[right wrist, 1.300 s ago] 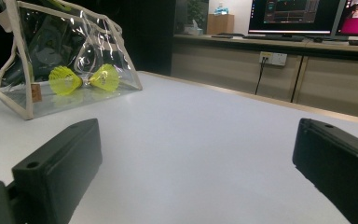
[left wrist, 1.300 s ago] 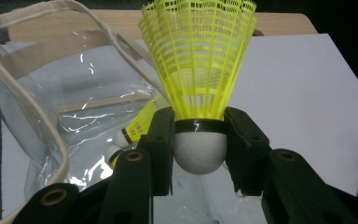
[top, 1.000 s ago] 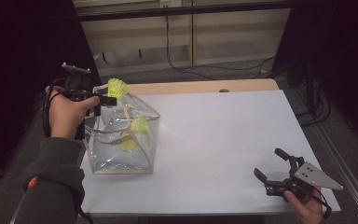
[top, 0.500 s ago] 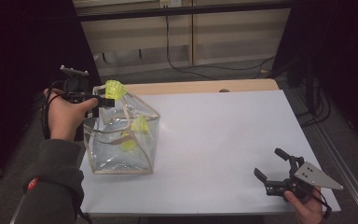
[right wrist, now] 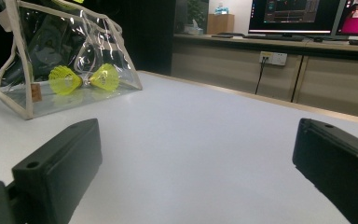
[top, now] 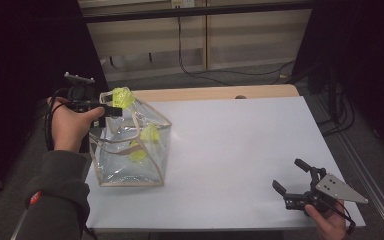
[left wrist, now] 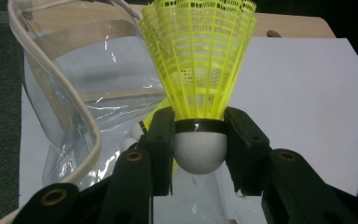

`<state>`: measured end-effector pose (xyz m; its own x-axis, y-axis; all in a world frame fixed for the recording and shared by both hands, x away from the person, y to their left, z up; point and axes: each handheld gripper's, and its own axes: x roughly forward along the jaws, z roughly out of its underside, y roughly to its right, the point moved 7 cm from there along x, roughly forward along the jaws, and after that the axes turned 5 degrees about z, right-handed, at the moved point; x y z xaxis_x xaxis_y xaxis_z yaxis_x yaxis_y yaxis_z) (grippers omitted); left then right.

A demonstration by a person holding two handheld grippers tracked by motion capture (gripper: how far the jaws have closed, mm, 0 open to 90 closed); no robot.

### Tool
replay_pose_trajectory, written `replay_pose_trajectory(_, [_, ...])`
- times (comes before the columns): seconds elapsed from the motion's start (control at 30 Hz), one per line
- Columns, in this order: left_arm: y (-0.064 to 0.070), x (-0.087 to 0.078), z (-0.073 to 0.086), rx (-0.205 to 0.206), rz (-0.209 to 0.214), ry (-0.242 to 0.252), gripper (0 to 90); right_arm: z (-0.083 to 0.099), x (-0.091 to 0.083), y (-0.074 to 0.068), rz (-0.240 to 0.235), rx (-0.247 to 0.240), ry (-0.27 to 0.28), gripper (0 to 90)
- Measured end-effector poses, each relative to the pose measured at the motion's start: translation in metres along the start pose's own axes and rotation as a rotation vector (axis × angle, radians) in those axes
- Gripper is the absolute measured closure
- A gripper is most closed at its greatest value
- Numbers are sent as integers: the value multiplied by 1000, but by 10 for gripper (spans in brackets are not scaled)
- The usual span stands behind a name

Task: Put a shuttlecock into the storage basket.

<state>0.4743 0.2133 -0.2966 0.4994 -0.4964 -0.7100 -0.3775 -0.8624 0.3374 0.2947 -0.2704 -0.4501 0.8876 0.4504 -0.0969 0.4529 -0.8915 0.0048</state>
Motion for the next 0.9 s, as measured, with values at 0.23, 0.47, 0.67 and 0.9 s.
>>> replay_pose_trajectory(0.23, [-3, 1, 2, -17, -6, 5, 649, 0, 0, 0, 0, 1, -1, 10])
replay_pose_trajectory(0.47, [-5, 1, 5, -20, -11, -2, 649, 0, 0, 0, 0, 0, 1, 10])
replay_pose_trajectory(0.67, [-10, 1, 7, -29, -19, 4, 648, 0, 0, 0, -1, -4, -1, 10])
replay_pose_trajectory(0.9, [-12, 0, 8, -32, -24, 5, 648, 0, 0, 0, 0, -3, 1, 10])
